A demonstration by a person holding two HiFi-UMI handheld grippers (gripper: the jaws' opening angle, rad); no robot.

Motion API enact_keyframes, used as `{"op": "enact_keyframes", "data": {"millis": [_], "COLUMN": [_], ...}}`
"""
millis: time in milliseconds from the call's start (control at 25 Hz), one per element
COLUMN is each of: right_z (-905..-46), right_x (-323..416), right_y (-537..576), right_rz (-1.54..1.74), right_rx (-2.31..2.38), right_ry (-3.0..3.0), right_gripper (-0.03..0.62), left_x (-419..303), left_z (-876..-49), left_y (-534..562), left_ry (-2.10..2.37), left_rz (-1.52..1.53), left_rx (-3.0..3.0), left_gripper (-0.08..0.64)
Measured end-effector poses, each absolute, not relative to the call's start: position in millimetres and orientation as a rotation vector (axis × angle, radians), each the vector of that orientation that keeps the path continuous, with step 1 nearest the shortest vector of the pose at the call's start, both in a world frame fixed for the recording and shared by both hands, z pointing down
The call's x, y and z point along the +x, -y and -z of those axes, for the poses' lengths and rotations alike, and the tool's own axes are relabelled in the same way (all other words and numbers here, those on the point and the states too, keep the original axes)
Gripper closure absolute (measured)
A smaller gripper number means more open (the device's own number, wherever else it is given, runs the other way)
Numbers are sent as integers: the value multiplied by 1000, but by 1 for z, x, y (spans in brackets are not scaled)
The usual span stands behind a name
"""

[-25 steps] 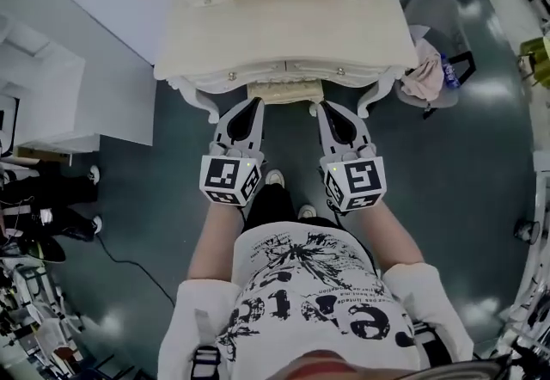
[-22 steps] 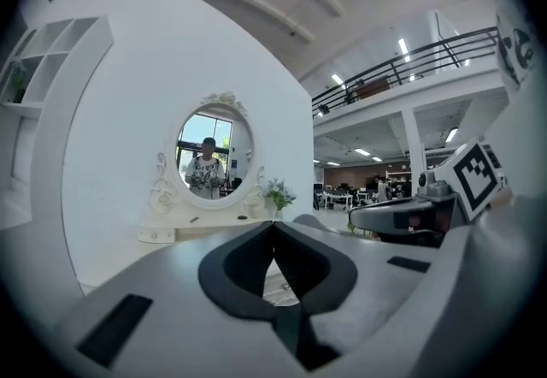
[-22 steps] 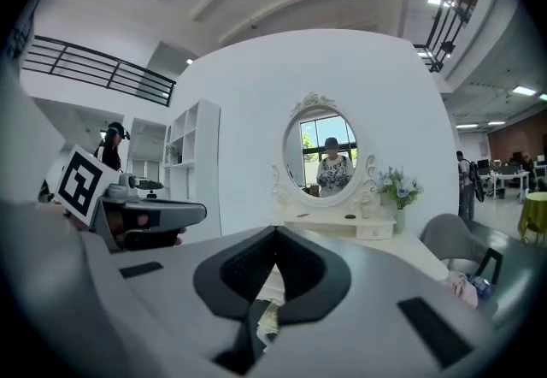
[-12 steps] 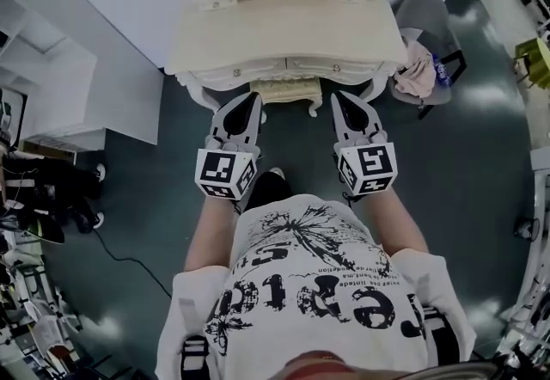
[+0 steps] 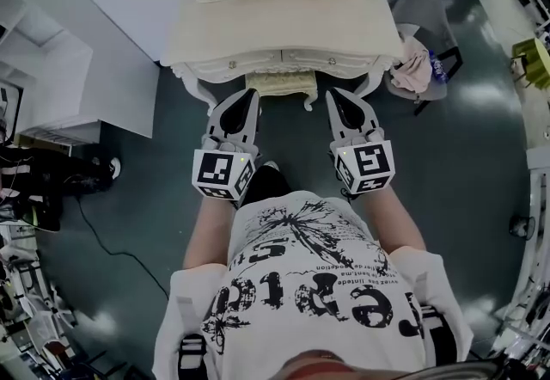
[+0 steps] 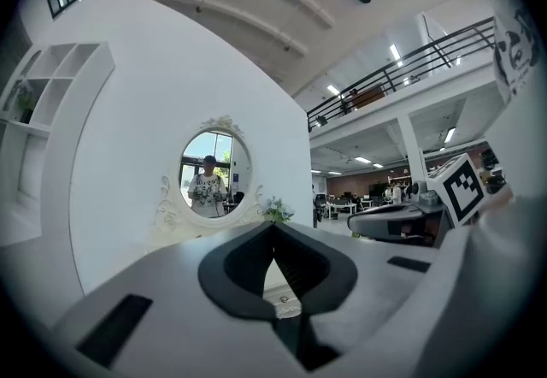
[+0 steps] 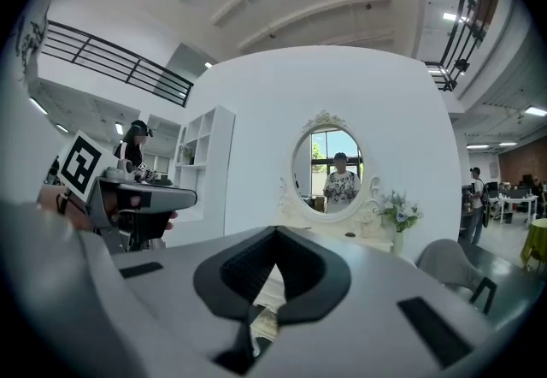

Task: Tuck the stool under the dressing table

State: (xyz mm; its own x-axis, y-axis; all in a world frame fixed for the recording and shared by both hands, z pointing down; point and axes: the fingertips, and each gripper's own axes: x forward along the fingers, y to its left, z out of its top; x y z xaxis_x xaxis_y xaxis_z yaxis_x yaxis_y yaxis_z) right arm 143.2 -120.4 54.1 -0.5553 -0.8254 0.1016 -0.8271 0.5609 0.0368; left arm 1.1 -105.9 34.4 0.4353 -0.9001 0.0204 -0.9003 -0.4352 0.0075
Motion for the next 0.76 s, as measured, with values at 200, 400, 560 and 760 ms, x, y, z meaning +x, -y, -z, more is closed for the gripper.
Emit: {"op": "enact_keyframes", "data": {"millis": [200, 400, 560, 760], "right_z": [-52, -58, -64, -63], "right_x": [149, 148, 152, 155], "right_y": [120, 117, 117, 118], "right_rz": [-22, -29, -26, -27], "right_rx": [1425, 1406, 1403, 1412], "right_ry": [2686, 2691, 2685, 2685], "right_gripper": [575, 575, 575, 575], "left_x": [5, 9, 11, 6], "left_z": [-32, -34, -37, -34], "left_y": [105, 103, 103, 105], "left_ry": [1677, 1675, 1676, 1690], "left_rz": [-26, -45, -54, -47], "left_rx": [2635, 2636, 2630, 2622], "left_gripper": [538, 538, 538, 538]}}
